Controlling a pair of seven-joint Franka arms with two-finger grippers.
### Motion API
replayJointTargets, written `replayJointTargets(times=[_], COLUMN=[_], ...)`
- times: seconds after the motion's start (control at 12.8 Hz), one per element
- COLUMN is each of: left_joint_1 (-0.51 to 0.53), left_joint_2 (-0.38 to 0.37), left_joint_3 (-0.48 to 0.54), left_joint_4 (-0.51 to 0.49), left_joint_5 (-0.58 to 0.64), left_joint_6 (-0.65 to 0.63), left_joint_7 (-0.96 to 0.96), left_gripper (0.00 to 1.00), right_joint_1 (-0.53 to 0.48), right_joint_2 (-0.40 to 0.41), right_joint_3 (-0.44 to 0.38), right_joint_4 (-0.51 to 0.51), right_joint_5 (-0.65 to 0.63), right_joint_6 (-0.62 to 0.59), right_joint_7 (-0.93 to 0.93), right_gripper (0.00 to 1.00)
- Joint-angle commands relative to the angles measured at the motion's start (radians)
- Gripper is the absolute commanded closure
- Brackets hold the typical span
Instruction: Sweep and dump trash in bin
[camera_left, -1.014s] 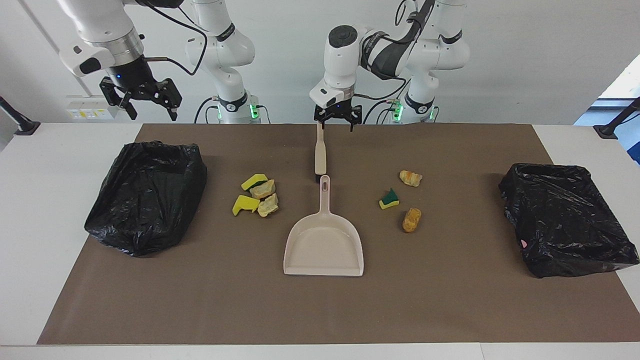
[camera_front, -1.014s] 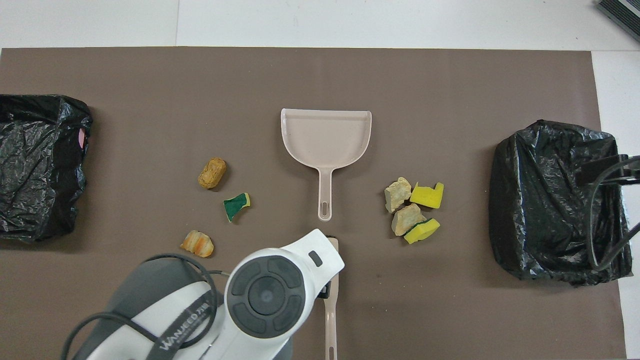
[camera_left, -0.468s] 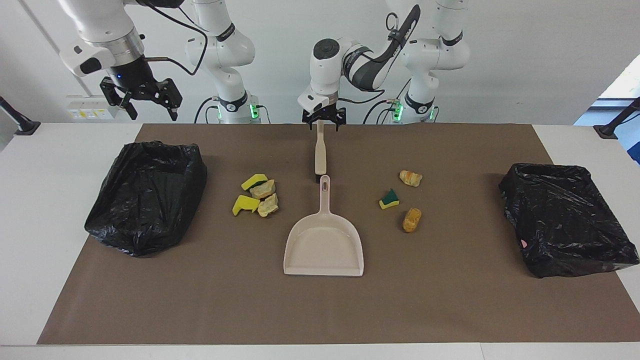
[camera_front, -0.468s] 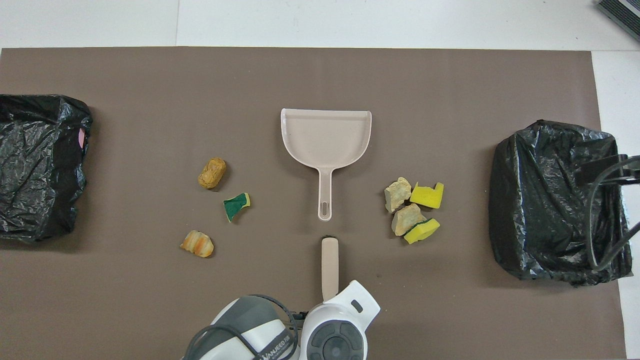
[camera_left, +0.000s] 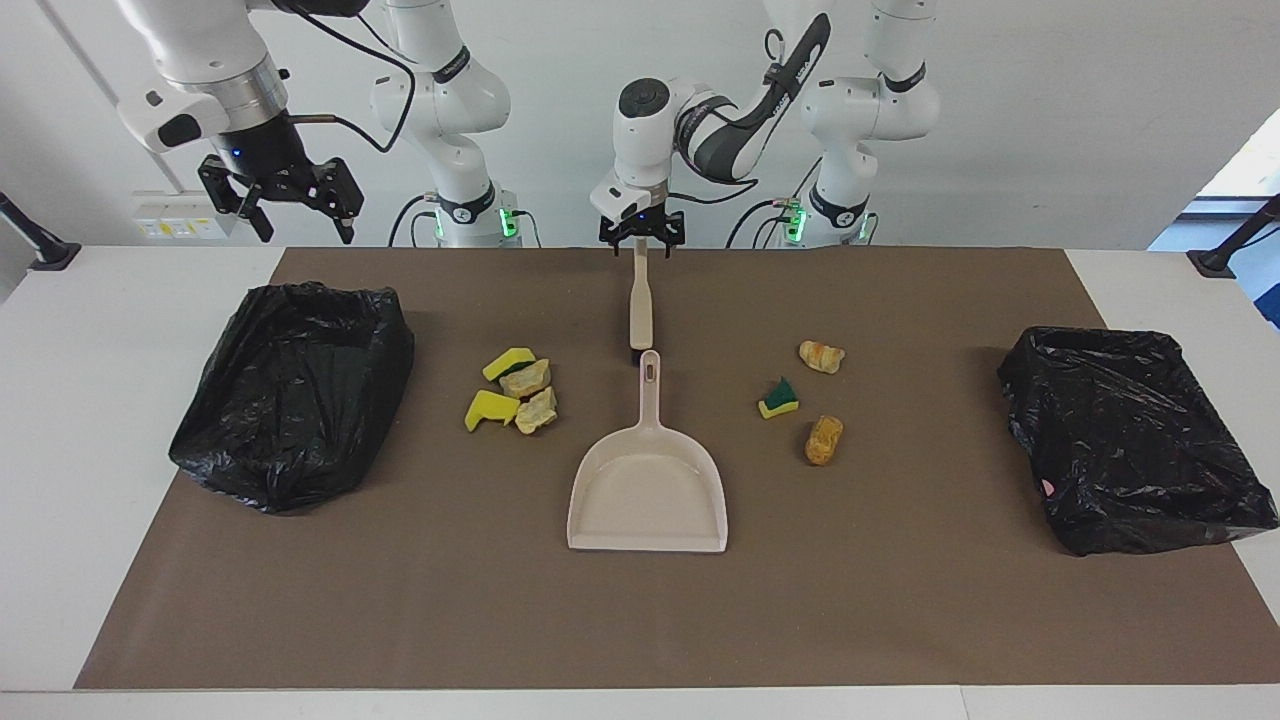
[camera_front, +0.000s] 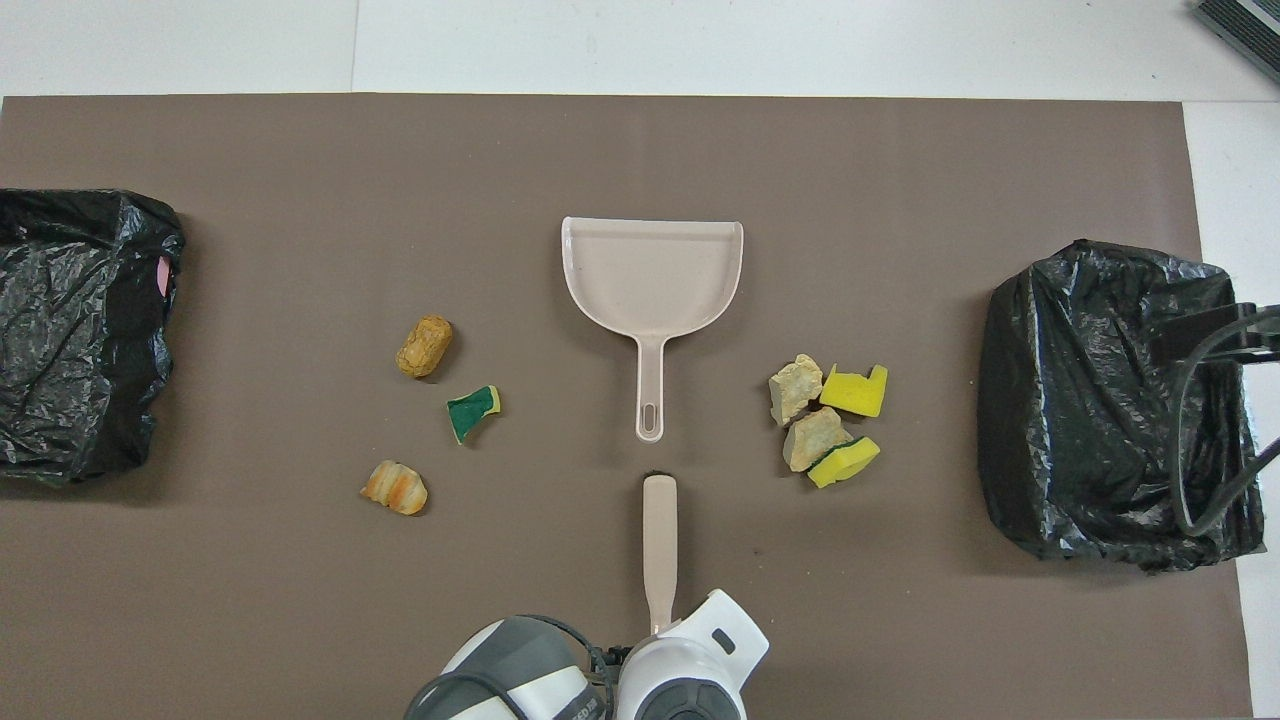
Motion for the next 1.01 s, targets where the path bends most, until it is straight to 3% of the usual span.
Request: replayJointTargets(times=[0.0, 0.23, 0.31, 0.55, 0.7, 0.94], left_joint_1=[-0.008, -0.008, -0.008, -0.007, -0.005, 0.001], left_joint_2=[0.018, 0.024, 0.024, 0.024, 0.024, 0.024], left_joint_3=[0.006, 0.006, 0.006, 0.006, 0.008, 0.011], left_joint_4=[-0.019, -0.021, -0.021, -0.027, -0.027, -0.027], left_joint_5=[-0.012, -0.013, -0.013, -0.013, -0.012, 0.002], left_joint_6=[0.021, 0.022, 0.021, 0.015, 0.021, 0.01], left_joint_7=[-0.002, -0.005, -0.002, 0.014, 0.017, 0.034], left_gripper=[0.0, 0.0, 0.05, 0.24, 0.48, 0.72], right_joint_1=[-0.003, -0.003, -0.003, -0.003, -0.003, -0.003], right_joint_2=[-0.011, -0.01, -0.01, -0.01, -0.01, -0.011], right_joint_3=[0.002, 0.002, 0.002, 0.002, 0.002, 0.002], right_joint_4=[-0.015, -0.015, -0.015, -0.015, -0.015, -0.015], right_joint_5=[-0.009, -0.011, -0.009, -0.009, -0.011, -0.009], right_joint_6=[0.013, 0.013, 0.013, 0.014, 0.014, 0.011], right_joint_7=[-0.019, -0.019, -0.019, -0.019, -0.019, -0.018], right_gripper=[0.0, 0.0, 0.0, 0.0, 0.0, 0.0])
